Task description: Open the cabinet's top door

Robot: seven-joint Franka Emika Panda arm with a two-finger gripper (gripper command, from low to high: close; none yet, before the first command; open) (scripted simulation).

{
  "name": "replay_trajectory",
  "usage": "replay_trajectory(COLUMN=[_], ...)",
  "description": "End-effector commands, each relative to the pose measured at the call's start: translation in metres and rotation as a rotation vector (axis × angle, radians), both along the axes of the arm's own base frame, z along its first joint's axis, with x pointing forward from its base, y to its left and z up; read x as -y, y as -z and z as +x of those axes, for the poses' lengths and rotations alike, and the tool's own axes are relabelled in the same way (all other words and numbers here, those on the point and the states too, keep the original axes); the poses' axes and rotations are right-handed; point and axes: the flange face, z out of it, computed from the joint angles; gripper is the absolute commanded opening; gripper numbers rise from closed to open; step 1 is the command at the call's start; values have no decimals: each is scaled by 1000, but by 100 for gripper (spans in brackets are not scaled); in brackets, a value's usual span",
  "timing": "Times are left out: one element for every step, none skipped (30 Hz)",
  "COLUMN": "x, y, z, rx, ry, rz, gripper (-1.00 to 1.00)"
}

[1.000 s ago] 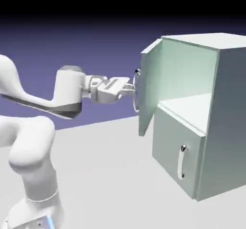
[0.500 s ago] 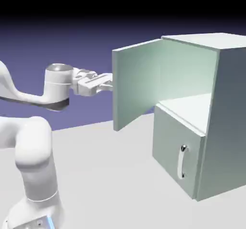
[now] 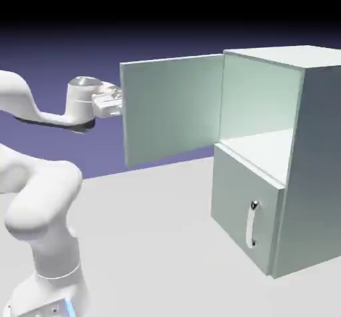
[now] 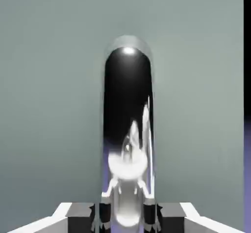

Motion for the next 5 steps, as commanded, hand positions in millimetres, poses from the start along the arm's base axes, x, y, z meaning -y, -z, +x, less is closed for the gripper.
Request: replay_trajectory(x=[-7, -14, -20, -22, -22], y=[1, 1, 1, 1, 1], z=[2, 5, 8, 9, 9], rx=[-1, -1, -1, -1, -1], ry=[25, 48, 71, 76, 76], rz=[-1, -1, -1, -1, -1], gripper=[-100, -100, -100, -100, 100])
